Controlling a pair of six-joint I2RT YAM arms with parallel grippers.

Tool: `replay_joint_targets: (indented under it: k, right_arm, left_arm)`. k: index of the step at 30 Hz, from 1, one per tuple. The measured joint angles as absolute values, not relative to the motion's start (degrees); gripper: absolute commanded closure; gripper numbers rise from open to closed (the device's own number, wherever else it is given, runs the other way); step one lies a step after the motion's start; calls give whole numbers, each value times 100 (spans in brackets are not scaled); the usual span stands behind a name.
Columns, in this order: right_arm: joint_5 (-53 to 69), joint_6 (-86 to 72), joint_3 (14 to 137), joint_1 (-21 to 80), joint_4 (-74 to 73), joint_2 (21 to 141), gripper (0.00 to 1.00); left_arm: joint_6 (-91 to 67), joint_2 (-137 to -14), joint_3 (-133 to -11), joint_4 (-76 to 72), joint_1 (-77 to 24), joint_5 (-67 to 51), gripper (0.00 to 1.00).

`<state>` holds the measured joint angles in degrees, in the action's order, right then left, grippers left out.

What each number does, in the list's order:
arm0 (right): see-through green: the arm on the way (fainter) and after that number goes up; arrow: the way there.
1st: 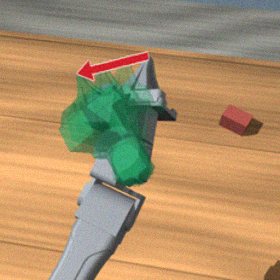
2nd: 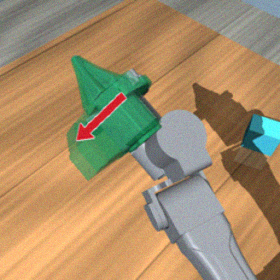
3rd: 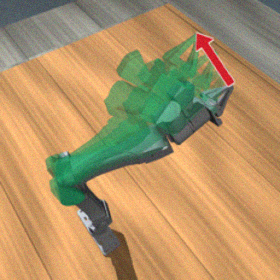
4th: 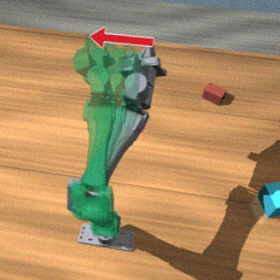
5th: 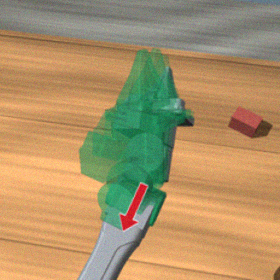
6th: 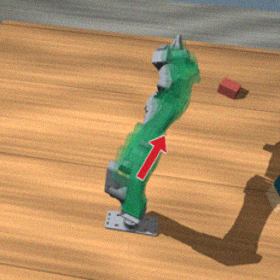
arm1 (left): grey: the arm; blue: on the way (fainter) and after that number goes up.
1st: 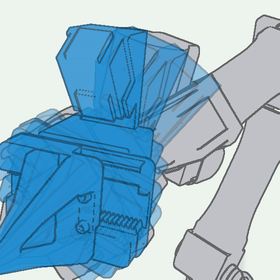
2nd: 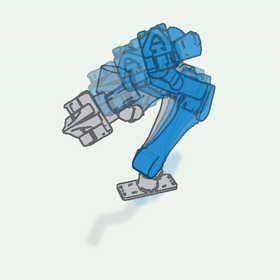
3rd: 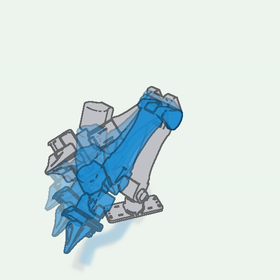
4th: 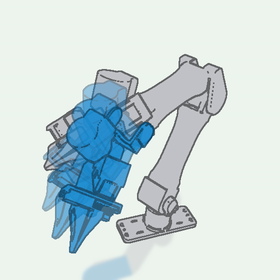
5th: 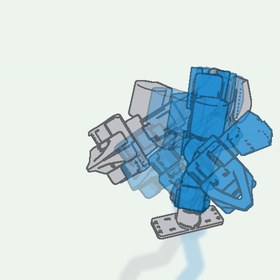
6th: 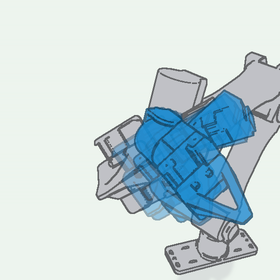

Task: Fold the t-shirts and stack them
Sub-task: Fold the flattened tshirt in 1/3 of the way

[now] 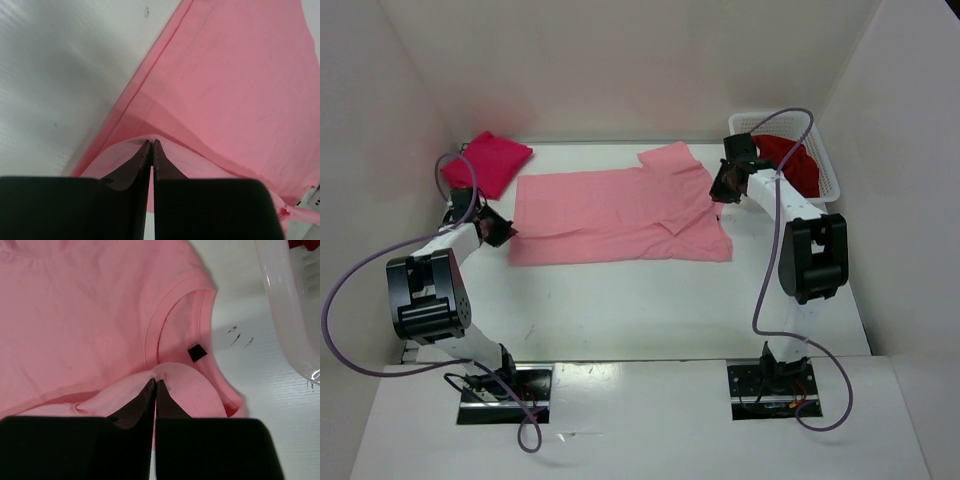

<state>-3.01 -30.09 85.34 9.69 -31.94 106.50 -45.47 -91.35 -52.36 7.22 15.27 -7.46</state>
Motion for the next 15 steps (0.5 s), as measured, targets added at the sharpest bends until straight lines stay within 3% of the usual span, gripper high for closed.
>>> replay_joint_targets:
  k: [6, 9, 11, 13, 15]
  right_arm:
    - [-445, -3009, 8718, 969, -3124, 10993, 98]
    - [-473, -3006, 8823, 969, -3124, 11104, 73]
    - [-473, -3004, 8840, 969, -3124, 11076, 60]
    - [-460, -2976, 8827, 969, -3114, 10962, 59]
    - [-438, -2976, 8691, 969, -3079, 10704, 64]
  left_arm:
    - [-4541, -9365, -5371, 578, 1529, -666, 80]
    - [-4510, -9312, -5371, 593, 1529, -615, 56]
    - [-4525, -9133, -5358, 652, 1529, -607, 48]
    - [-4539, -8744, -5221, 613, 1529, -613, 48]
    - [-4552, -8202, -4963, 620, 1529, -607, 52]
